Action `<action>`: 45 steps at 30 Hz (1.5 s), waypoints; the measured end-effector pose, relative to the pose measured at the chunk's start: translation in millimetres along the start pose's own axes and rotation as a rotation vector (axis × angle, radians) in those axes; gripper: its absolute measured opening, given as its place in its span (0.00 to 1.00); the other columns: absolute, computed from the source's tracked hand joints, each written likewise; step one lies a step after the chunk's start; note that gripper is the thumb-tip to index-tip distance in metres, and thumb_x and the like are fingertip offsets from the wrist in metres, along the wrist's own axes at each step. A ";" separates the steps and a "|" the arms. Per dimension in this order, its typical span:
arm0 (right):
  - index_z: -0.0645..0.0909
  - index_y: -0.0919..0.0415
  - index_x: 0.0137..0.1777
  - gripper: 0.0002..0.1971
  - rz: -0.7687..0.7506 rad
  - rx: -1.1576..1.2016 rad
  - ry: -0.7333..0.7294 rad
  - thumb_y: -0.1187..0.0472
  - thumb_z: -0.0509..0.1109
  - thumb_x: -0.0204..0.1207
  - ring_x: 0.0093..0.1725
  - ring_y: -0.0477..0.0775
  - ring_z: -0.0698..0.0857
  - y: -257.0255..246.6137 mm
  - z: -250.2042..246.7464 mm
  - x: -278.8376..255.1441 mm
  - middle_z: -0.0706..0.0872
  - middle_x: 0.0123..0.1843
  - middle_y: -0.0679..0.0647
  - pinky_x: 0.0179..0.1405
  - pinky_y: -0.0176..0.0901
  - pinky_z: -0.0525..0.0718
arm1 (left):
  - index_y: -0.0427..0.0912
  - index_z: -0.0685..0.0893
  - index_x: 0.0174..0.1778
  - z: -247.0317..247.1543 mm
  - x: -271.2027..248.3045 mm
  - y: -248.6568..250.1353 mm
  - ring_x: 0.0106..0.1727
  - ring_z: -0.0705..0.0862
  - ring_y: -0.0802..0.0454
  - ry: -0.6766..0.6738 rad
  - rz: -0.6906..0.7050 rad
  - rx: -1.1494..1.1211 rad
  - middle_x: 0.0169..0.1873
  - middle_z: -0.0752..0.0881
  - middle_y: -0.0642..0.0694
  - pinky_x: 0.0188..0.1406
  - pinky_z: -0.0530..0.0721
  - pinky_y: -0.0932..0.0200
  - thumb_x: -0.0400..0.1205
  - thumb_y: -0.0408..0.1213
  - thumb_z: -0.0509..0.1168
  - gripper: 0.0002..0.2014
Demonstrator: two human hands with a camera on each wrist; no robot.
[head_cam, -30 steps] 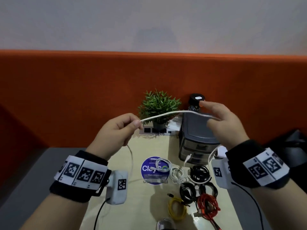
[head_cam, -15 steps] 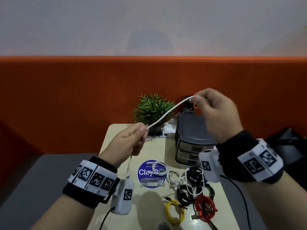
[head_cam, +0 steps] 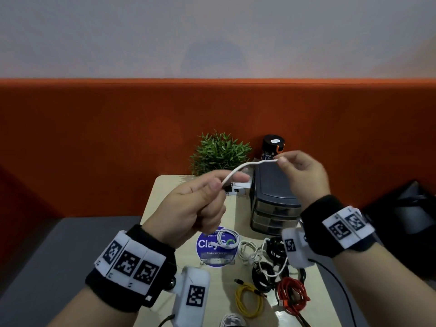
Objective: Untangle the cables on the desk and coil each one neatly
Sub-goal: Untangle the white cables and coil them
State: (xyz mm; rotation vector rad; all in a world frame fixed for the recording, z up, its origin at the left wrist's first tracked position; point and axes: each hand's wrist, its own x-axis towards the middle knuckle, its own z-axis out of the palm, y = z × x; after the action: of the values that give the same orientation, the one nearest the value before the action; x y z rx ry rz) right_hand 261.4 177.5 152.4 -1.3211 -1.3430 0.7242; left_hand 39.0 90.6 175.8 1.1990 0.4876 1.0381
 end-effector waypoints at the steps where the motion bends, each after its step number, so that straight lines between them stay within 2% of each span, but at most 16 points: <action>1: 0.85 0.51 0.39 0.07 0.015 -0.012 -0.055 0.60 0.70 0.78 0.39 0.43 0.81 1.8 8.7 -6.0 0.88 0.38 0.47 0.37 0.34 0.75 | 0.37 0.84 0.58 3.6 2.3 2.9 0.19 0.66 0.56 -0.031 0.055 -0.024 0.21 0.70 0.50 0.18 0.66 0.64 0.83 0.39 0.58 0.15; 4: 0.87 0.48 0.36 0.09 0.041 -0.032 -0.253 0.61 0.72 0.76 0.38 0.50 0.80 6.2 36.8 -26.6 0.88 0.40 0.61 0.39 0.43 0.76 | 0.38 0.84 0.46 8.2 10.6 10.4 0.30 0.83 0.52 0.051 0.180 -0.081 0.34 0.86 0.44 0.32 0.84 0.60 0.81 0.31 0.56 0.10; 6: 0.87 0.45 0.35 0.09 0.023 -0.075 -0.386 0.59 0.74 0.75 0.35 0.52 0.81 9.8 51.0 -41.3 0.88 0.35 0.57 0.41 0.46 0.79 | 0.38 0.79 0.44 3.7 15.4 14.1 0.37 0.87 0.52 0.183 0.217 -0.074 0.40 0.89 0.43 0.40 0.86 0.59 0.80 0.28 0.53 0.09; 10: 0.88 0.45 0.41 0.05 0.022 -0.119 -0.558 0.55 0.73 0.76 0.25 0.43 0.69 8.2 59.0 -64.5 0.72 0.21 0.41 0.29 0.38 0.70 | 0.37 0.75 0.46 -9.9 19.2 14.6 0.42 0.88 0.51 0.357 0.262 0.147 0.40 0.90 0.45 0.47 0.85 0.60 0.86 0.25 0.48 0.11; 13: 0.88 0.43 0.42 0.05 -0.035 -0.145 -0.643 0.55 0.72 0.77 0.30 0.45 0.75 -2.2 55.4 -72.0 0.80 0.28 0.46 0.33 0.40 0.74 | 0.39 0.77 0.48 -20.4 18.3 6.2 0.44 0.89 0.49 0.479 0.282 0.344 0.35 0.88 0.48 0.53 0.83 0.59 0.87 0.25 0.48 0.13; 15: 0.86 0.43 0.39 0.07 -0.079 -0.144 -0.652 0.54 0.71 0.77 0.39 0.47 0.84 -10.1 50.5 -72.5 0.88 0.38 0.50 0.42 0.43 0.82 | 0.40 0.79 0.49 -28.6 16.2 -0.9 0.46 0.88 0.48 0.480 0.295 0.594 0.34 0.87 0.48 0.57 0.82 0.55 0.86 0.28 0.51 0.11; 17: 0.83 0.46 0.37 0.08 -0.139 -0.135 -0.598 0.54 0.70 0.78 0.42 0.45 0.85 -18.3 43.6 -69.7 0.89 0.40 0.47 0.46 0.45 0.83 | 0.44 0.81 0.50 -34.7 14.8 -6.4 0.44 0.86 0.53 0.416 0.257 0.824 0.35 0.86 0.47 0.52 0.81 0.60 0.85 0.29 0.53 0.11; 20: 0.79 0.50 0.35 0.09 -0.244 -0.131 -0.486 0.53 0.71 0.76 0.30 0.40 0.75 -31.9 31.9 -61.6 0.80 0.28 0.39 0.31 0.36 0.72 | 0.48 0.83 0.52 -33.0 14.1 -12.9 0.38 0.83 0.57 0.264 0.143 0.965 0.37 0.86 0.49 0.41 0.78 0.67 0.84 0.28 0.55 0.13; 24: 0.79 0.56 0.33 0.10 -0.309 -0.011 -0.374 0.54 0.73 0.72 0.26 0.39 0.73 -50.2 18.3 -47.7 0.78 0.25 0.41 0.25 0.28 0.67 | 0.53 0.87 0.51 -20.9 11.4 -19.9 0.30 0.73 0.55 0.214 0.074 0.706 0.32 0.83 0.48 0.32 0.71 0.66 0.82 0.35 0.54 0.16; 27: 0.80 0.62 0.34 0.10 -0.329 0.035 -0.313 0.56 0.75 0.71 0.29 0.39 0.76 -56.2 13.2 -33.8 0.82 0.29 0.49 0.29 0.30 0.73 | 0.48 0.87 0.52 -10.1 8.0 -16.5 0.28 0.71 0.55 0.143 0.059 0.498 0.28 0.79 0.48 0.35 0.72 0.56 0.84 0.40 0.52 0.17; 29: 0.79 0.60 0.34 0.11 -0.317 0.063 -0.275 0.54 0.73 0.71 0.27 0.39 0.75 -57.2 14.3 -28.7 0.78 0.25 0.45 0.27 0.27 0.70 | 0.41 0.84 0.54 -2.0 8.6 -12.5 0.28 0.68 0.55 0.074 0.067 0.416 0.27 0.74 0.50 0.38 0.71 0.48 0.84 0.43 0.51 0.17; 32: 0.79 0.57 0.33 0.10 -0.232 0.253 -0.284 0.52 0.70 0.70 0.20 0.39 0.71 -54.0 26.3 -29.8 0.73 0.19 0.39 0.21 0.23 0.66 | 0.34 0.79 0.50 6.0 13.3 -0.9 0.25 0.62 0.55 0.035 0.106 0.282 0.25 0.68 0.51 0.27 0.64 0.61 0.84 0.40 0.52 0.14; 35: 0.82 0.54 0.36 0.09 -0.131 0.404 -0.326 0.51 0.68 0.71 0.18 0.39 0.65 -43.3 44.0 -37.5 0.71 0.19 0.42 0.17 0.30 0.63 | 0.32 0.79 0.47 7.2 17.1 9.0 0.23 0.61 0.55 0.022 0.106 0.115 0.23 0.66 0.49 0.22 0.61 0.65 0.83 0.38 0.53 0.13; 38: 0.84 0.51 0.38 0.09 -0.071 0.423 -0.407 0.57 0.65 0.77 0.19 0.42 0.64 -37.5 56.0 -52.2 0.70 0.22 0.48 0.17 0.33 0.61 | 0.36 0.78 0.45 5.5 18.2 14.2 0.20 0.67 0.56 0.052 0.143 -0.157 0.25 0.71 0.48 0.20 0.65 0.65 0.83 0.38 0.53 0.11; 41: 0.83 0.50 0.41 0.16 0.010 0.395 -0.528 0.70 0.61 0.82 0.18 0.38 0.66 -34.3 64.1 -65.5 0.73 0.21 0.43 0.19 0.28 0.62 | 0.38 0.72 0.46 1.5 19.9 15.7 0.26 0.81 0.51 0.115 0.192 -0.246 0.34 0.84 0.44 0.28 0.81 0.61 0.86 0.37 0.48 0.10; 45: 0.87 0.40 0.42 0.18 0.095 0.283 -0.643 0.65 0.63 0.83 0.19 0.42 0.61 -24.1 66.2 -71.6 0.65 0.20 0.44 0.18 0.33 0.61 | 0.39 0.71 0.47 0.8 20.2 8.7 0.43 0.90 0.44 0.297 0.209 -0.120 0.44 0.90 0.38 0.46 0.89 0.49 0.86 0.38 0.47 0.10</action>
State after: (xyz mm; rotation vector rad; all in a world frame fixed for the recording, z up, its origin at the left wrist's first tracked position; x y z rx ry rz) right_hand 179.3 121.2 139.6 -0.9590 -1.6004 1.4315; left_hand 45.9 107.5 188.1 1.0078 0.5290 1.4170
